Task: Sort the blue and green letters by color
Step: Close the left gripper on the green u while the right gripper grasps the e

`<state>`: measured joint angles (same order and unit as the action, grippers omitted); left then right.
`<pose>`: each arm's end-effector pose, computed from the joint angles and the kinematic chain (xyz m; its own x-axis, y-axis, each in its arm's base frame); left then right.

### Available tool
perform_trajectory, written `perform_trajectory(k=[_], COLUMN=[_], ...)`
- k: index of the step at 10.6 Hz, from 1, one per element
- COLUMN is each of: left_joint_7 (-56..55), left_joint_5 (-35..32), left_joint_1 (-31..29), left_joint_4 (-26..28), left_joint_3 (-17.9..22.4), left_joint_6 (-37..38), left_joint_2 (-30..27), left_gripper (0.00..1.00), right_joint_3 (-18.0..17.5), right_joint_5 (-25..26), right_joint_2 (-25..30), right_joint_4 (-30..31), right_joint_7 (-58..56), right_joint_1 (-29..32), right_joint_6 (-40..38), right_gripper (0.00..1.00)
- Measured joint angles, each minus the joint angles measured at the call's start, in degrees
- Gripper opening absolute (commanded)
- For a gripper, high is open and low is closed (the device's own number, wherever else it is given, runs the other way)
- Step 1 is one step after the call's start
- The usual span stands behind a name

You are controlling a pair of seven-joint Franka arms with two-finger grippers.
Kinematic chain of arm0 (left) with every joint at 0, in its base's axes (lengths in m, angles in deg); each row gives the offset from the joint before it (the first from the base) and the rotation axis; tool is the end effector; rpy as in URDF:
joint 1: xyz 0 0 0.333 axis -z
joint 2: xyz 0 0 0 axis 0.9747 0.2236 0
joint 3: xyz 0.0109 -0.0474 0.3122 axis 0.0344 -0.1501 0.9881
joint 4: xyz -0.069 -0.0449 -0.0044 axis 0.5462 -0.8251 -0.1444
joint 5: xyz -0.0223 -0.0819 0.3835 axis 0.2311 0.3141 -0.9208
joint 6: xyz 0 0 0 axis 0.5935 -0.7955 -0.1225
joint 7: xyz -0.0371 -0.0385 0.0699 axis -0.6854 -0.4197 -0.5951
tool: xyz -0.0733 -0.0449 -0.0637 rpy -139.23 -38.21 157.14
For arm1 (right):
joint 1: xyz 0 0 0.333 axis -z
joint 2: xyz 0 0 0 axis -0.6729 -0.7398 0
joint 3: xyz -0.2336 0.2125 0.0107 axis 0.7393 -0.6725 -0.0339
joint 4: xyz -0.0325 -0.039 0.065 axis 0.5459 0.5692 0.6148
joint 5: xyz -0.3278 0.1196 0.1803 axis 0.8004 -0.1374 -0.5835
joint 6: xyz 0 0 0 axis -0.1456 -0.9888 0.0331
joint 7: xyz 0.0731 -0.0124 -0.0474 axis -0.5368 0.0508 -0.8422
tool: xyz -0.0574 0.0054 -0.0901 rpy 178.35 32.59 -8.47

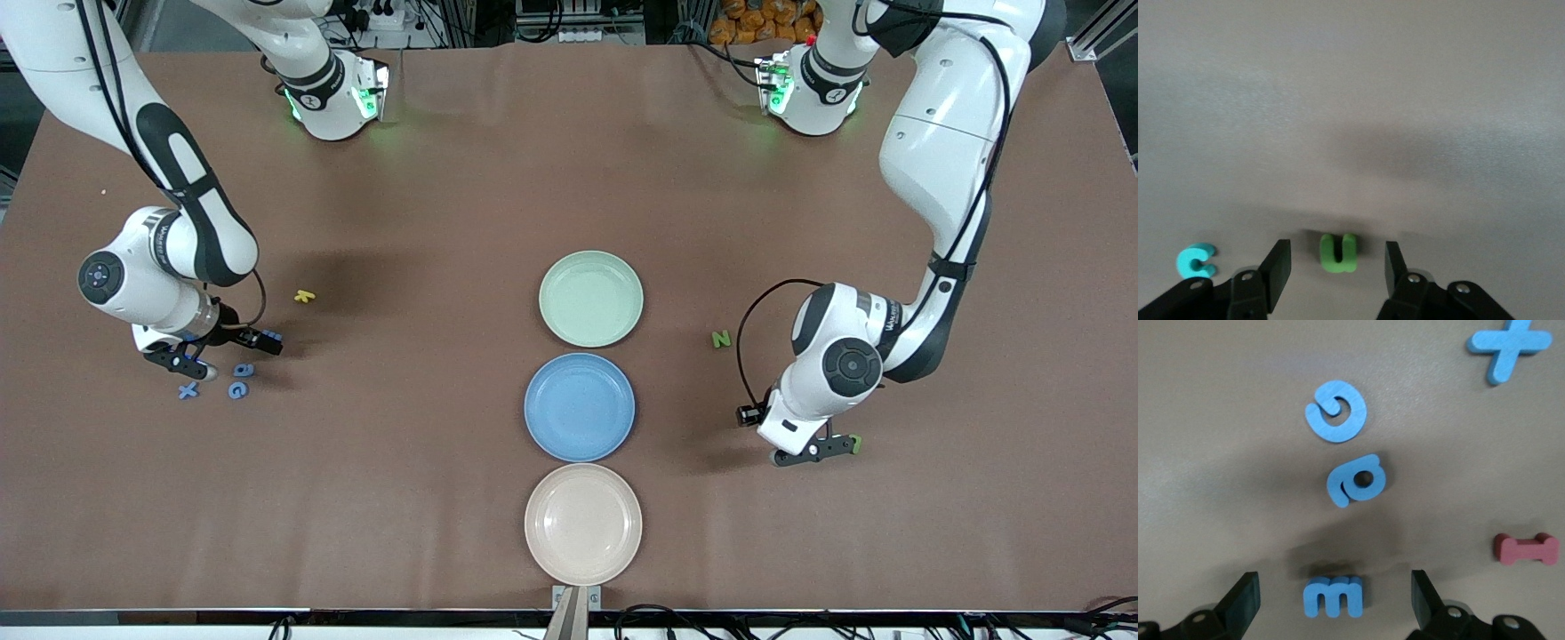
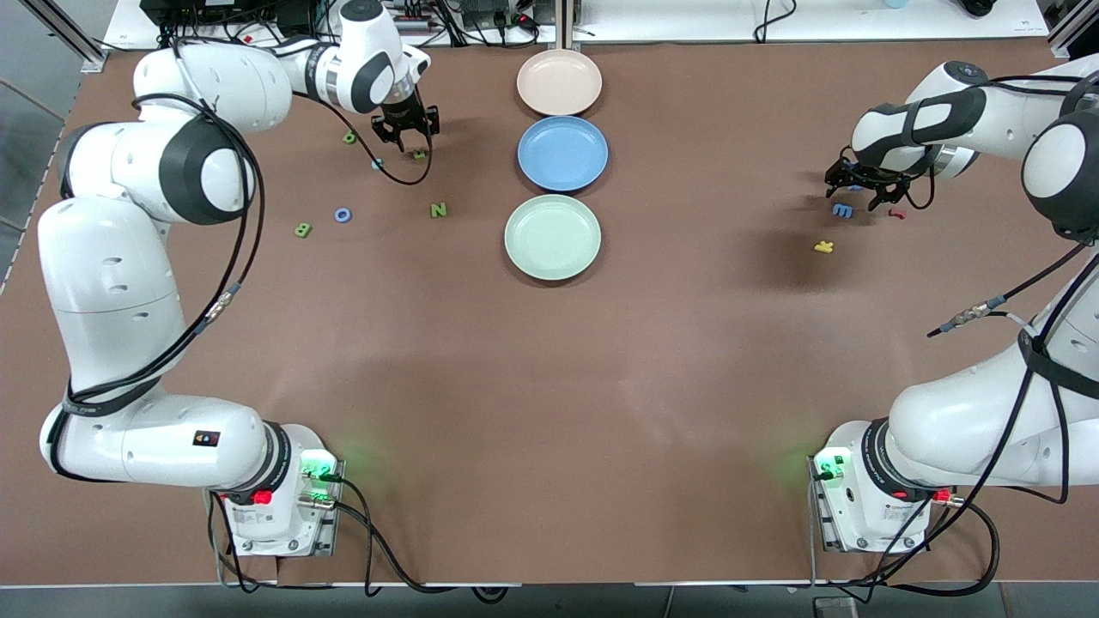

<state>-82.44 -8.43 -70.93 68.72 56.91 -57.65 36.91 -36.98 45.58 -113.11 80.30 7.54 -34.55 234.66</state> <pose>0.6821 -0.2026 0.1967 0.9816 0.1903 0.0153 0.1901 -0.9816 0.0151 0.5447 -0.0857 0.1790 0.9365 -0.3464 -0.0552 -0.3486 -0.9365 -0.0376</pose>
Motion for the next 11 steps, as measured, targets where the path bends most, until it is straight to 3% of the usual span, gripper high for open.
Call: perform_trajectory(k=[3, 4, 6, 7, 8, 11], left_joint_7=[-0.23, -0.23, -0.23, -0.23, -0.23, -0.23], left_joint_5=[-0.07, -0.26, -0.34, -0.52, -0.57, -0.66], left_joint_1=[0.39, 0.39, 0.38, 0.38, 0.38, 0.38], left_joint_4=[-0.19, -0.22, -0.33, -0.34, -0.34, -0.34], left_joint_3=[0.02, 0.06, 0.15, 0.16, 0.17, 0.19], left_joint_6=[-1.42, -1.46, -1.47, -1.47, -1.47, -1.47], left_joint_2=[1.19, 1.23, 1.23, 1.23, 1.23, 1.25], left_gripper=[0.65, 0.61, 0.48, 0.48, 0.48, 0.48], right_joint_3=[-0.23, -0.23, -0.24, -0.21, -0.17, -0.44], right_joint_5=[0.0, 0.0, -0.01, -0.01, -0.01, -0.06], right_joint_2=[0.0, 0.0, 0.0, 0.03, 0.13, 0.93], right_joint_4=[1.08, 1.52, 3.02, 3.38, 3.39, 3.39], right_joint_7=[0.37, 0.46, 0.54, 0.55, 0.59, 1.82], right_joint_1=[-0.09, -0.09, -0.09, -0.09, -0.09, -0.24], right_joint_6=[0.08, 0.23, 1.19, 1.54, 1.55, 1.5], right_gripper=[1.0, 1.0, 0.78, 0.63, 0.55, 0.54])
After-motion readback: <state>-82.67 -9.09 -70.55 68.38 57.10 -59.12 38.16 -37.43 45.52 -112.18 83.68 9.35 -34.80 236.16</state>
